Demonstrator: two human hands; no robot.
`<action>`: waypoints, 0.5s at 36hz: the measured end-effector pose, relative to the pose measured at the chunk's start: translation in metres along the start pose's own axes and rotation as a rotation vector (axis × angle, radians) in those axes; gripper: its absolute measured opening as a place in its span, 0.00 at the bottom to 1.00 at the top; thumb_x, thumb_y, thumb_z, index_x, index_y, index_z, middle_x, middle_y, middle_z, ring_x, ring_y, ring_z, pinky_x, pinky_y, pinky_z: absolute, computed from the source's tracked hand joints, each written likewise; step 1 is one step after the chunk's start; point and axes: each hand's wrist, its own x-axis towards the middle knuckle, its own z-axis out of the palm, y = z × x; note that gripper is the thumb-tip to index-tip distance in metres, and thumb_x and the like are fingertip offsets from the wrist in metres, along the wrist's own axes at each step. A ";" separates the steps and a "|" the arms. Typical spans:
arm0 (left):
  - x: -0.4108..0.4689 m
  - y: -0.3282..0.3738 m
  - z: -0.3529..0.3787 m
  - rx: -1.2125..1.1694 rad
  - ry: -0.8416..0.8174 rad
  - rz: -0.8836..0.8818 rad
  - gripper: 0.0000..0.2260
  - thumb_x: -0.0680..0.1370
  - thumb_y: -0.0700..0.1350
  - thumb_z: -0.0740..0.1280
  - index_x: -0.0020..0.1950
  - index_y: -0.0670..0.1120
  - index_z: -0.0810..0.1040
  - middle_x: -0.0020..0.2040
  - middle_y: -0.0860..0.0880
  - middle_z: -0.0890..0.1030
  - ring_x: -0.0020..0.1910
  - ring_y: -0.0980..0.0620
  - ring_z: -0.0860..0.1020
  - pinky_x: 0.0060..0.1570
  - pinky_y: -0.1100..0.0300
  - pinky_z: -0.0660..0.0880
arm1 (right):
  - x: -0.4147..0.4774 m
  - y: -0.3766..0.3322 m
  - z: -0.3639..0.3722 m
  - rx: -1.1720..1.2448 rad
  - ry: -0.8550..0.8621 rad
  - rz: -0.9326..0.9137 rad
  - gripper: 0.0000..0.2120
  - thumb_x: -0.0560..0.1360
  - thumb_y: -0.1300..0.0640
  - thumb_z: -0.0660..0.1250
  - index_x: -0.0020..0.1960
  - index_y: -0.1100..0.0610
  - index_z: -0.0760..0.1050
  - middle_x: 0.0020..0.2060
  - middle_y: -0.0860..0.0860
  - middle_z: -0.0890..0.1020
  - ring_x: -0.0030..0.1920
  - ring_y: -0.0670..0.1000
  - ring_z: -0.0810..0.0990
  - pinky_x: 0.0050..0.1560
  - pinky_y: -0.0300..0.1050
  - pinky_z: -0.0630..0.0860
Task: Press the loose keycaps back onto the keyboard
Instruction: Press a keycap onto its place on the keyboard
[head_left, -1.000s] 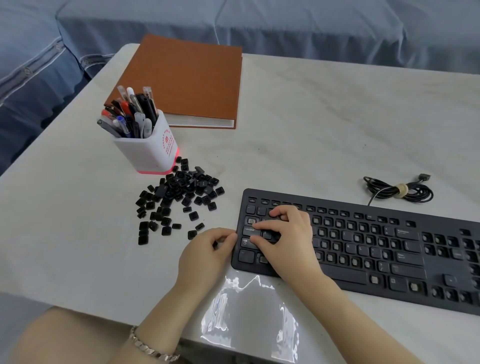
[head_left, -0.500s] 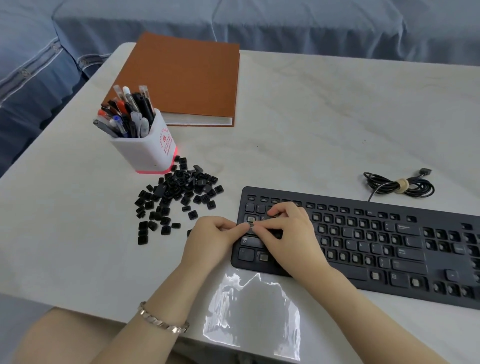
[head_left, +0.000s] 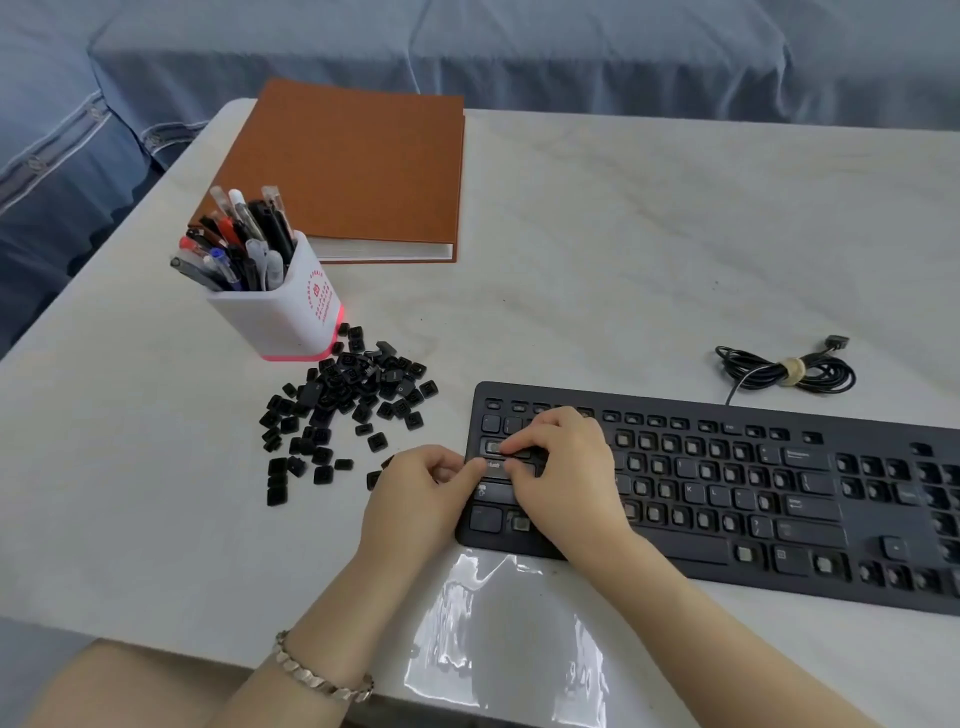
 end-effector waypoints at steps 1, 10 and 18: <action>-0.002 0.000 0.000 -0.023 0.013 0.018 0.04 0.77 0.47 0.67 0.45 0.48 0.80 0.36 0.55 0.78 0.34 0.63 0.74 0.35 0.72 0.68 | -0.002 0.002 -0.001 0.000 -0.007 -0.024 0.08 0.73 0.60 0.67 0.49 0.50 0.81 0.47 0.43 0.69 0.52 0.46 0.66 0.57 0.39 0.62; -0.031 0.007 -0.019 -0.429 0.054 0.157 0.18 0.79 0.29 0.56 0.57 0.53 0.71 0.53 0.50 0.78 0.46 0.63 0.80 0.49 0.70 0.75 | -0.038 0.011 -0.028 0.396 0.035 0.042 0.17 0.73 0.69 0.63 0.41 0.48 0.79 0.44 0.38 0.78 0.47 0.33 0.75 0.47 0.23 0.67; -0.051 0.035 -0.020 -0.563 0.043 0.240 0.11 0.68 0.35 0.73 0.46 0.46 0.77 0.41 0.48 0.84 0.37 0.51 0.83 0.37 0.65 0.79 | -0.046 -0.005 -0.054 0.816 -0.107 0.255 0.12 0.74 0.69 0.64 0.42 0.54 0.80 0.34 0.47 0.83 0.35 0.41 0.81 0.40 0.31 0.76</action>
